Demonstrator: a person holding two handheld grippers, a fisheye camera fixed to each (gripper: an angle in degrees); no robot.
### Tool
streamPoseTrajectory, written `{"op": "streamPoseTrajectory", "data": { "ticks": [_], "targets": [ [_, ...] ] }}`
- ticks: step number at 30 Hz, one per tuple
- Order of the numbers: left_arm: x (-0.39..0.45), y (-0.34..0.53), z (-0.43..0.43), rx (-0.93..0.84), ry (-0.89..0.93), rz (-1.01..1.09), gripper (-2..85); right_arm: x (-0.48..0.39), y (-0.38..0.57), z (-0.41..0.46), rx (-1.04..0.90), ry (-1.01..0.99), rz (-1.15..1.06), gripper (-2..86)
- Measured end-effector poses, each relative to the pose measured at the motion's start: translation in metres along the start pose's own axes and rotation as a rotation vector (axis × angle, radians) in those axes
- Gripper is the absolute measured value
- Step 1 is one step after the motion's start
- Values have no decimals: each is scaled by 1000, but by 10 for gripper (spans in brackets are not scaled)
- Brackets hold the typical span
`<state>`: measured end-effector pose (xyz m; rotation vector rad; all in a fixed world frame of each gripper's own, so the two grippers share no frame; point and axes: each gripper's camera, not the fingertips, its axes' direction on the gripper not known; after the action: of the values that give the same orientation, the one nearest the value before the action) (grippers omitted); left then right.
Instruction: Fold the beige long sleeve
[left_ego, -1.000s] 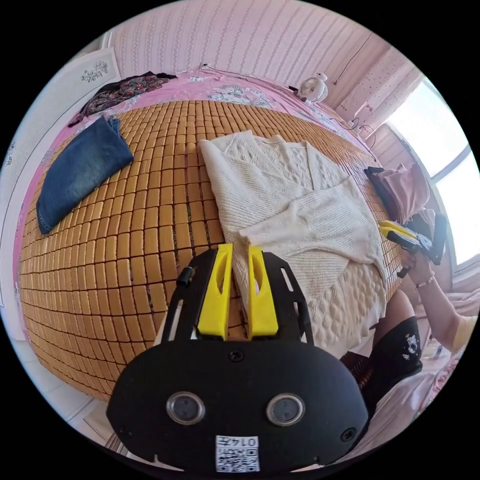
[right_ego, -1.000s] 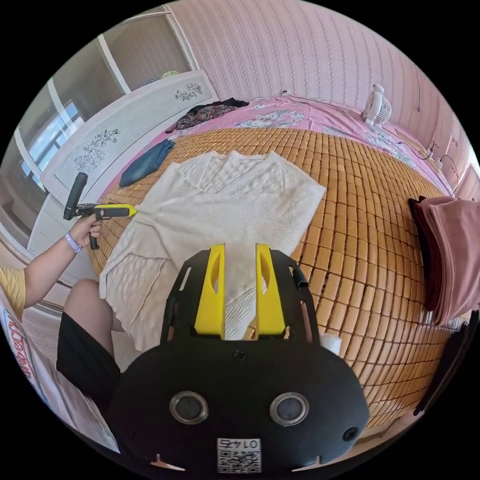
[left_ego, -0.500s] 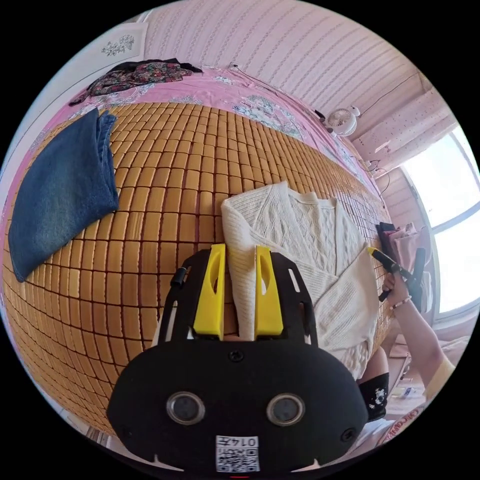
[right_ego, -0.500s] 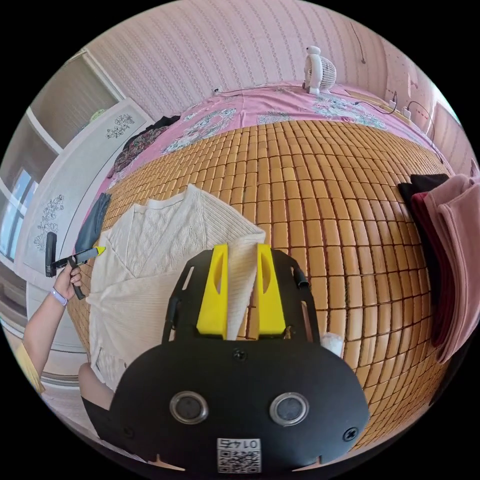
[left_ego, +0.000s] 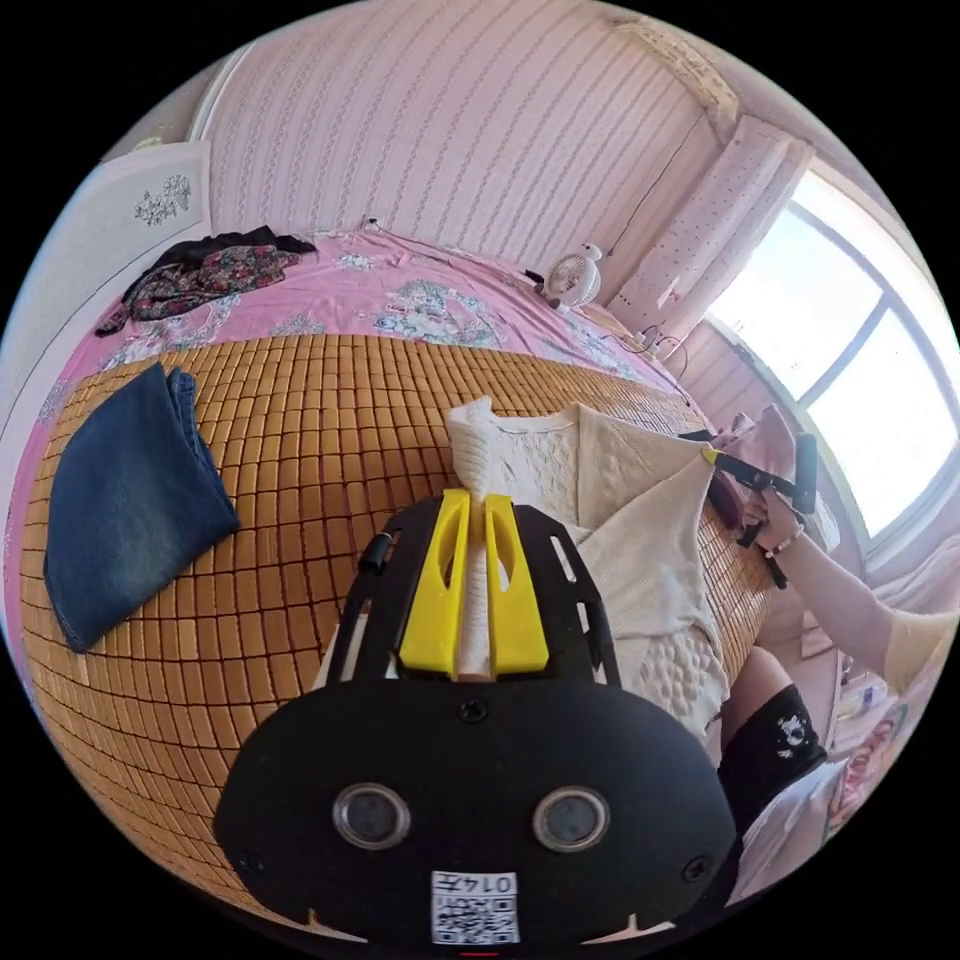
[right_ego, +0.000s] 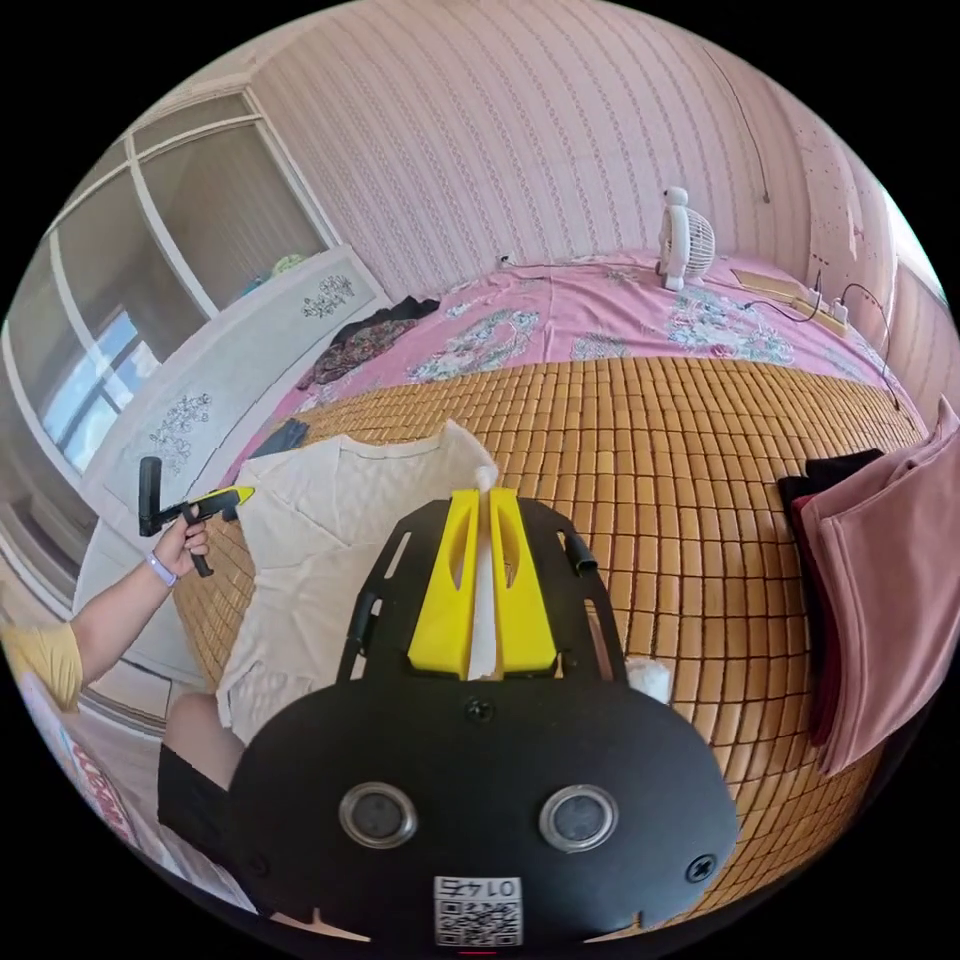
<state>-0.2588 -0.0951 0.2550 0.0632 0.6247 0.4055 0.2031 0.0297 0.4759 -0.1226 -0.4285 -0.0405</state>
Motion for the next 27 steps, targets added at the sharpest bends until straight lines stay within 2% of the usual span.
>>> {"op": "streamPoseTrajectory", "data": {
  "ticks": [3, 5, 9, 12, 16, 19, 22, 25, 27],
  "targets": [
    [28, 54, -51, 45, 55, 144, 8, -34, 42, -43, 50, -75, -204, 10],
    [36, 99, -72, 12, -18, 127, 14, -52, 91, -68, 10, -114, -308, 12],
    [41, 201, -98, -112, -148, 36, -1, -53, 163, -70, -201, -49, -251, 16],
    [36, 238, -111, -155, -158, -67, -6, -49, 199, -62, -337, 25, -162, 21],
    [45, 245, -111, -140, -119, -129, 0, -77, 192, -52, -326, 19, -168, 40],
    [53, 237, -86, -134, -136, -157, 45, -129, 179, -23, -350, -27, -296, 67],
    [48, 230, -43, -146, -76, -245, 90, -190, 178, 14, -375, -82, -448, 88],
    [38, 229, 3, -234, -35, -331, 100, -230, 185, 59, -460, -102, -522, 104],
    [35, 229, 17, -249, -52, -320, 70, -243, 191, 87, -568, -76, -567, 88]
  ]
}}
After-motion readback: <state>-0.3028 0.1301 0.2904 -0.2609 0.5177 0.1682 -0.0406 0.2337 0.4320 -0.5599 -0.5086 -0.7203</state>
